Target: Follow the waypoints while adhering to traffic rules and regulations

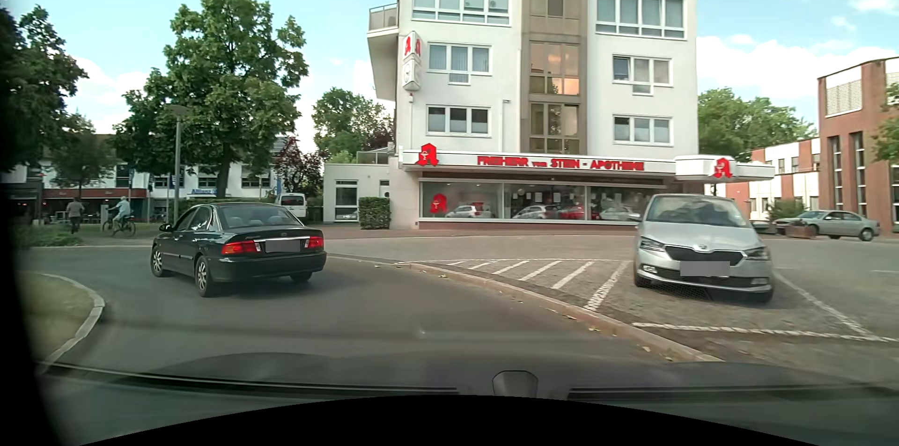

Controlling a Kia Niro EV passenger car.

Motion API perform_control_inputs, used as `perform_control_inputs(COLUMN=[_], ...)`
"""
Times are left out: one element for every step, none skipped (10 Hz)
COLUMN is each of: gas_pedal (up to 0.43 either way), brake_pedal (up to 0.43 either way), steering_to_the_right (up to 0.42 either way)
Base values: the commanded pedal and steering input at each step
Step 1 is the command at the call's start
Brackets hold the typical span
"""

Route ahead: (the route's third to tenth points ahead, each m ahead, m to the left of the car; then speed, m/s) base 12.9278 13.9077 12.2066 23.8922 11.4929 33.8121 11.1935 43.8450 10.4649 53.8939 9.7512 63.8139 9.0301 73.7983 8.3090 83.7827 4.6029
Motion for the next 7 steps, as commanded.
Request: perform_control_inputs(gas_pedal=[0.098, 0.098, 0.098, 0.098, 0.098, 0.098, 0.098], brake_pedal=[0.006, 0.006, 0.006, 0.006, 0.006, 0.006, 0.006], steering_to_the_right=[-0.412, -0.405, -0.397, -0.389, -0.38, -0.376, -0.369])
